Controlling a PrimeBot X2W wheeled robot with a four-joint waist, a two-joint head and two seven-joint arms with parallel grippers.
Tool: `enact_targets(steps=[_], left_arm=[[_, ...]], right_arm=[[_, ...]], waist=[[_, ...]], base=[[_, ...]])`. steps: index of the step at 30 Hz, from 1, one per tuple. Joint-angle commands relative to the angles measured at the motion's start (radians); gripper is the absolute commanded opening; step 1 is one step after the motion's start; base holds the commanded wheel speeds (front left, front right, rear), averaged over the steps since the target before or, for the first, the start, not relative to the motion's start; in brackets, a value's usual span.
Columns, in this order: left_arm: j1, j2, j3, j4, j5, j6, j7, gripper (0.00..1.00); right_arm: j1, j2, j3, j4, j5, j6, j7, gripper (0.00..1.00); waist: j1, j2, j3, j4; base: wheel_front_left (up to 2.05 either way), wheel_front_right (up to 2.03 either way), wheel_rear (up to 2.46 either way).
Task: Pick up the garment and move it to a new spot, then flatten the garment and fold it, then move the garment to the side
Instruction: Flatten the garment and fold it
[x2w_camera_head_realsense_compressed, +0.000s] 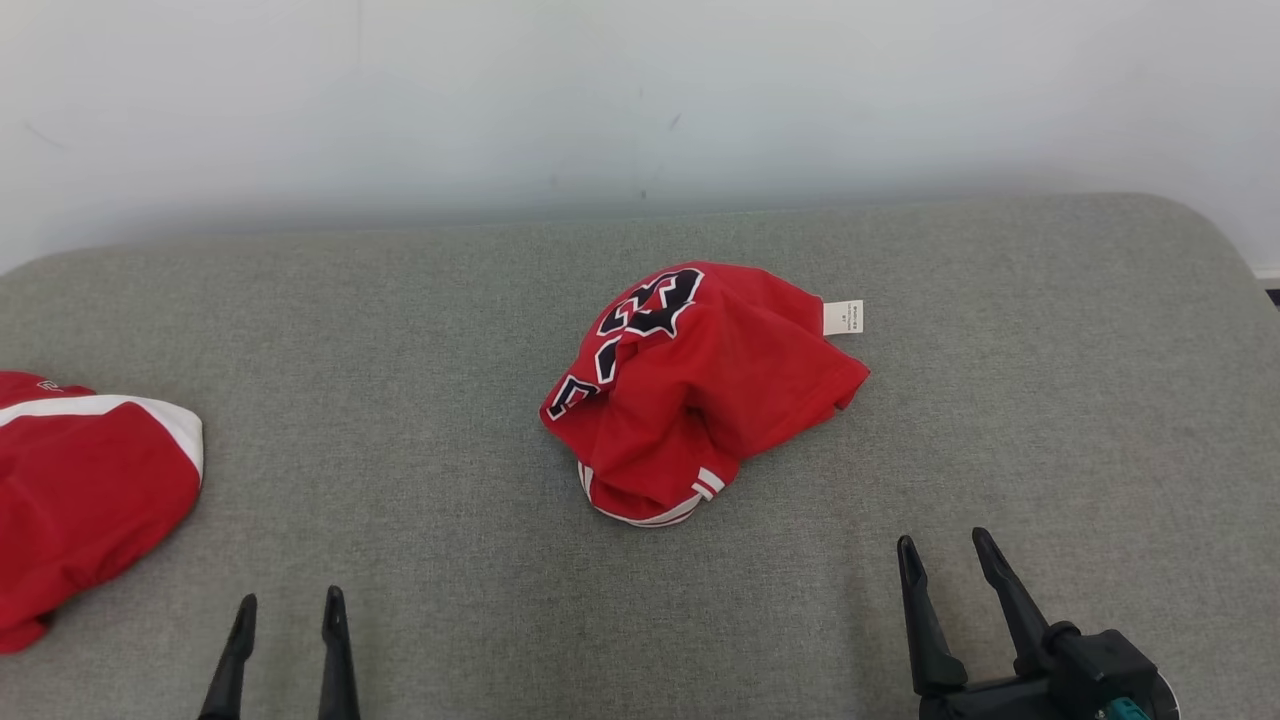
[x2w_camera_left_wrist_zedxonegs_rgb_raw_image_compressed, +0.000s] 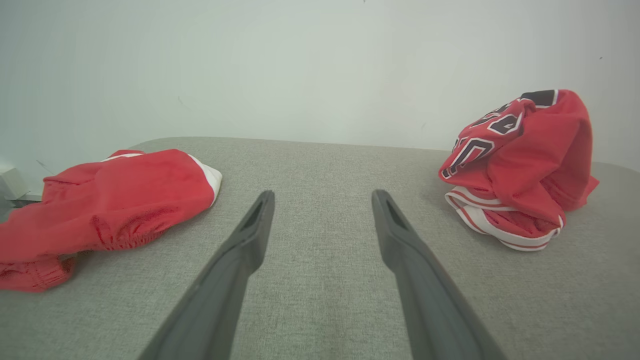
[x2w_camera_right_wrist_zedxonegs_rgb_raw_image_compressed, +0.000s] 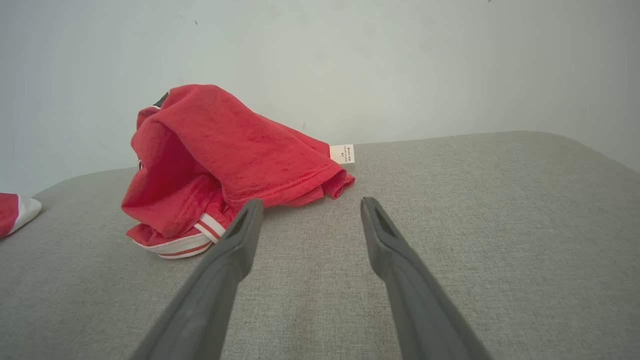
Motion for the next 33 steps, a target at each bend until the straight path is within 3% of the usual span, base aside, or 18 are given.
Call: enact_targets(steps=[1, 12, 24, 33], left_arm=[[-0.009, -0.002, -0.013, 0.01, 0.0, -0.003, -0.004, 1.0], [-0.146, -0.002, -0.121, 0.089, 0.011, -0.028, -0.004, 1.0], [-0.312, 0.037, -0.239, 0.261, -0.001, -0.033, -0.003, 1.0], [-0.399, 0.066, -0.269, 0.46, -0.024, -0.033, -0.003, 1.0]], right_arm=[[-0.009, 0.0, -0.002, 0.0, 0.004, -0.002, -0.002, 1.0], [-0.034, 0.0, 0.019, -0.001, 0.019, -0.002, -0.002, 1.0], [-0.079, 0.0, 0.037, -0.001, 0.075, -0.002, -0.002, 1.0], [-0.089, 0.0, 0.036, 0.006, 0.1, -0.002, -0.002, 1.0]], waist=[[0.0, 0.0, 0.002, -0.001], [0.0, 0.0, 0.035, -0.035], [0.0, 0.0, 0.111, -0.19], [0.0, 0.0, 0.13, -0.279]], base=[[0.0, 0.0, 0.0], [0.0, 0.0, 0.0], [0.0, 0.0, 0.0], [0.0, 0.0, 0.0]])
